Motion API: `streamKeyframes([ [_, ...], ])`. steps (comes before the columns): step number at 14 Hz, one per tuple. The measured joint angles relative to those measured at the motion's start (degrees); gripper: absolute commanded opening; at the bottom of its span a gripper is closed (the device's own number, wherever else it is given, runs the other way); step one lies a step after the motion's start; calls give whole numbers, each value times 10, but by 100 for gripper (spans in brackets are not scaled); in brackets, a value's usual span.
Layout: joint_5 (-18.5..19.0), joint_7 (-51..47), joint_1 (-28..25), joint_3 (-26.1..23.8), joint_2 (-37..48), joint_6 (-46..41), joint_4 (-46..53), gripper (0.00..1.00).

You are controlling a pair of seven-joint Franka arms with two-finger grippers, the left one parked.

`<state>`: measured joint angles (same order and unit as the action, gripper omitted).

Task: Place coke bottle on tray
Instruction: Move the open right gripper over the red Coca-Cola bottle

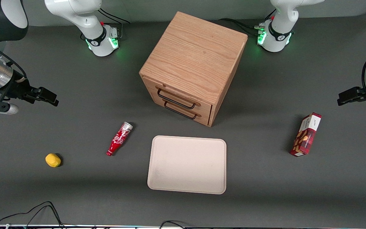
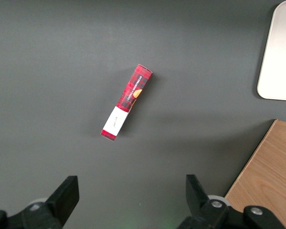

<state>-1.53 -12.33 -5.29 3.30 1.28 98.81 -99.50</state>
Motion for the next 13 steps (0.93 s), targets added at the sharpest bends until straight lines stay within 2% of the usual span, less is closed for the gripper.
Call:
streamKeyframes([
  [4,0,-2,7,-1,-2,-24,12,100],
  [6,-1,-39,5,-5,-17,-32,24,100],
  [10,-4,-157,-1,-52,-146,-23,93,100],
  [13,-5,-269,-6,-71,-242,46,122,100],
])
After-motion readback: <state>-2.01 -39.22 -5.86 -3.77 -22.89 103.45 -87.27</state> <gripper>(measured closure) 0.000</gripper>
